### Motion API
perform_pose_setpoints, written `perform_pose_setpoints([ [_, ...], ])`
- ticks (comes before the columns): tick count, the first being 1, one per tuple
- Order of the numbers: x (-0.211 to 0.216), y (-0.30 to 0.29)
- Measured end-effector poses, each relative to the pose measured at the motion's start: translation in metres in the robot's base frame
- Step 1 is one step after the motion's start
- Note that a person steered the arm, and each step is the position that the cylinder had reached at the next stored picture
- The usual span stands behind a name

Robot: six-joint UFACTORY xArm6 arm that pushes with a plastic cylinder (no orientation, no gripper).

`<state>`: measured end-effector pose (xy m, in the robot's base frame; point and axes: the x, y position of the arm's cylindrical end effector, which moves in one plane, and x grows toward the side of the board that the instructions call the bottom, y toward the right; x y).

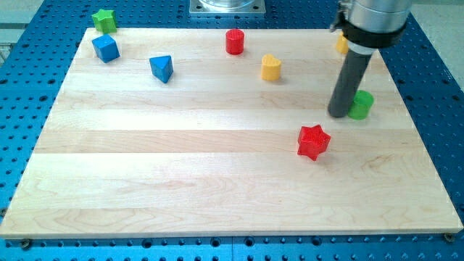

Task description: Place the yellow heart to bottom left side of the board

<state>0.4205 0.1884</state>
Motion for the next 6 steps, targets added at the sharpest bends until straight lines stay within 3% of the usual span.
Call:
perform_pose_setpoints([
  [1,-0.028,-0.035],
  [3,-0.115,-0.044],
  [6,-0.114,-0.083],
])
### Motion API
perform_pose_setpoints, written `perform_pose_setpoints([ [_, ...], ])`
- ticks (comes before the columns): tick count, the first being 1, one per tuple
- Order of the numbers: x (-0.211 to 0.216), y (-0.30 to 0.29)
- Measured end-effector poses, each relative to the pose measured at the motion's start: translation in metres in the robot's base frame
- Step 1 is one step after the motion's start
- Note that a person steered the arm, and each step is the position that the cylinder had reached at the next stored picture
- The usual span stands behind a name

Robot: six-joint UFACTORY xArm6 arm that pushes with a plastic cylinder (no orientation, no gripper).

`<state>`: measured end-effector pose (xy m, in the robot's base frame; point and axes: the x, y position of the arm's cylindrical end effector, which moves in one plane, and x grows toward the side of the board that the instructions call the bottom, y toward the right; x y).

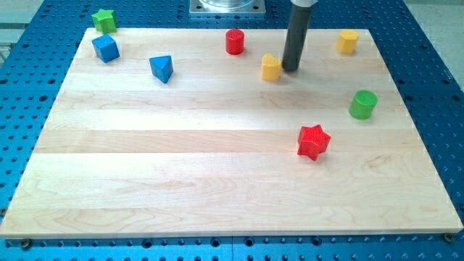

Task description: Place the yellow heart to bottom left side of the board

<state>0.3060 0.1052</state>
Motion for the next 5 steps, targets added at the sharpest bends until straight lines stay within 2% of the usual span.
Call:
perform_pose_setpoints([
  [1,0.009,-0.04],
  [2,0.036,-0.099],
  [4,0.13,-0.295],
  [5,0.168,-0.297],
])
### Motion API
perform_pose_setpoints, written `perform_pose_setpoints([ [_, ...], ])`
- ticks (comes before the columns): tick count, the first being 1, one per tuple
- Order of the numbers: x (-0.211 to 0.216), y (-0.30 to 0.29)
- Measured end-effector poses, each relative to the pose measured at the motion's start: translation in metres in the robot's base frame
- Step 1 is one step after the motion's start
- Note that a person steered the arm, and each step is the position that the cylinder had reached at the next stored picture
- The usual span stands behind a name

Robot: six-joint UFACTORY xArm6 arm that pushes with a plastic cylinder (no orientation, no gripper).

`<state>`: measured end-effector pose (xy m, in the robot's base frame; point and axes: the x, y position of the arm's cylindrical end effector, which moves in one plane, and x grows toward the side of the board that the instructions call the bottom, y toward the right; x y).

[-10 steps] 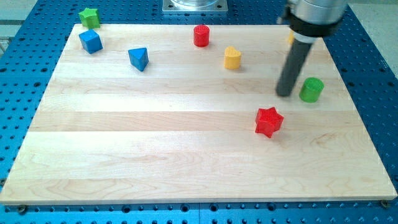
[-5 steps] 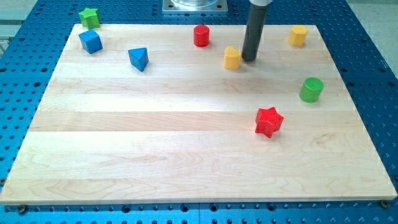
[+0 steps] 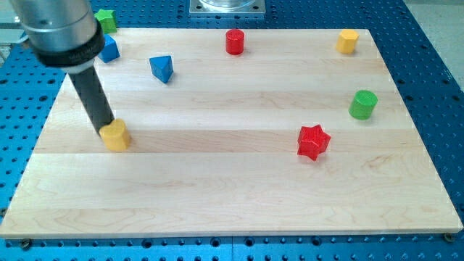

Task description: Place the yellow heart to bottom left side of the board

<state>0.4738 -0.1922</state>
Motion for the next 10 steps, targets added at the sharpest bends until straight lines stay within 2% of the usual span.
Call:
perform_pose_setpoints([
  [1,0.037,-0.015],
  [4,0.057,-0.027],
  [5,0.041,-0.012],
  [6,0.047,-0.015],
  [7,0.087,-0.003],
  [8,0.096,0.065],
  [9,0.029,0.09],
  [10,0.002,0.074],
])
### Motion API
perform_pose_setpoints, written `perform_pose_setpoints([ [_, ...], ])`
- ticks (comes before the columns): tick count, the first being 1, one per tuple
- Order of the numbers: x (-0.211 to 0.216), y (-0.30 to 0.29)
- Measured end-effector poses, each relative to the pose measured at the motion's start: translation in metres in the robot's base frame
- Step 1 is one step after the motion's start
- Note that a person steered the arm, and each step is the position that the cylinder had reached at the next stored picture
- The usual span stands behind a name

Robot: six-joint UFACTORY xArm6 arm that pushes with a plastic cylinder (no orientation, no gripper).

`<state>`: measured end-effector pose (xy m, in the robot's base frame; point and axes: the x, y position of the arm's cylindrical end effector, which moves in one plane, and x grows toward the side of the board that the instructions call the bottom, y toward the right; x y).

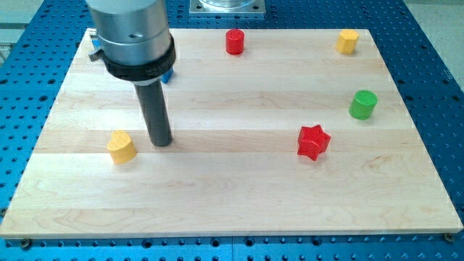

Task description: Place the yellow heart to bottom left side of the board

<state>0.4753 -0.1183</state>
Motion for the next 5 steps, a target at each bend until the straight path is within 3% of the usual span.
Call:
perform_pose_setpoints([
  [1,0.011,-0.061],
  [2,0.041,-0.079],
  [4,0.052,-0.077],
  [5,0.037,-0.034],
])
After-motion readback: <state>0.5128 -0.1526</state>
